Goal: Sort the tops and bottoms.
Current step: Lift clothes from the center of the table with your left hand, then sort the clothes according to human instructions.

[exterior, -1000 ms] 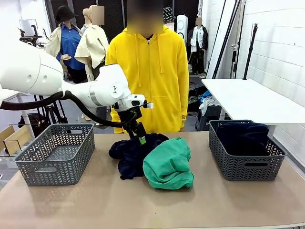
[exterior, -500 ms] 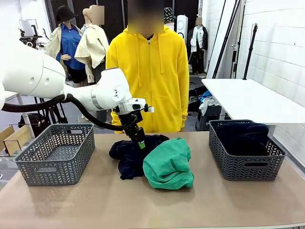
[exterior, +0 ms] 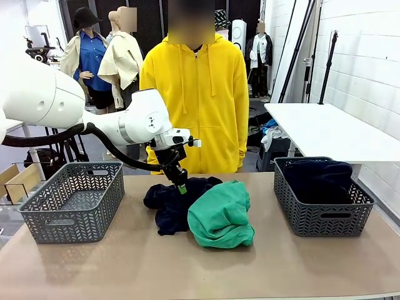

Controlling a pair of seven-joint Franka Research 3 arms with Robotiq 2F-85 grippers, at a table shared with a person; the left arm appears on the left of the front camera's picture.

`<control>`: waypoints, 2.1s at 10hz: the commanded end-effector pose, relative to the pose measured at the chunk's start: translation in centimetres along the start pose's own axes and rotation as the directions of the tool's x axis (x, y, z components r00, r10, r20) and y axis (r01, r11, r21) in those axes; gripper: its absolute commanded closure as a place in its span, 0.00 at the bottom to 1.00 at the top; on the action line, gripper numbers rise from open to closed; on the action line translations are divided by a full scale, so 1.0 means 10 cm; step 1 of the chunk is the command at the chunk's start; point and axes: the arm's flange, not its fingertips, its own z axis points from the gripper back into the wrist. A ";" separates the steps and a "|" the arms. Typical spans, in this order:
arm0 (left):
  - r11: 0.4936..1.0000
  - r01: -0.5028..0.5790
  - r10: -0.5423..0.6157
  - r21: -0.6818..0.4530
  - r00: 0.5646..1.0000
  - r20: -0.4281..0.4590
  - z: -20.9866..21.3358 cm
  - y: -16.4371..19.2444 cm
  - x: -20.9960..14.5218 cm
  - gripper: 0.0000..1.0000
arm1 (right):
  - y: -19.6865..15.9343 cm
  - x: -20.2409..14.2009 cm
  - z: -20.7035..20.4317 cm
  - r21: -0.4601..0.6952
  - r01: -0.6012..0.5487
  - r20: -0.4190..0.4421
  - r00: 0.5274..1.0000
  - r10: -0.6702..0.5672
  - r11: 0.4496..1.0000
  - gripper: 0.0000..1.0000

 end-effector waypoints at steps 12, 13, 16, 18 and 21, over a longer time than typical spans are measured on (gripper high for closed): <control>0.955 0.045 -0.134 0.295 0.947 0.290 2.76 -0.67 -0.04 1.00 | -0.01 -0.01 -0.01 0.000 -0.013 -0.001 1.000 0.013 1.000 0.00; 0.946 0.071 -0.174 0.317 0.934 0.311 3.04 -0.87 0.01 1.00 | -0.01 -0.01 -0.01 0.000 -0.013 -0.001 1.000 0.013 1.000 0.00; 0.918 0.072 -0.229 0.390 0.900 0.371 3.54 -1.31 0.14 1.00 | -0.01 -0.01 -0.01 0.000 -0.013 -0.001 1.000 0.013 1.000 0.00; 0.920 0.100 -0.254 0.378 0.888 0.384 3.69 -1.53 0.12 1.00 | -0.01 -0.01 -0.01 0.000 -0.013 -0.001 1.000 0.013 1.000 0.00; 0.929 0.139 -0.281 0.344 0.869 0.407 3.74 -1.69 -0.10 1.00 | -0.01 -0.01 -0.01 0.000 -0.013 -0.001 1.000 0.013 1.000 0.00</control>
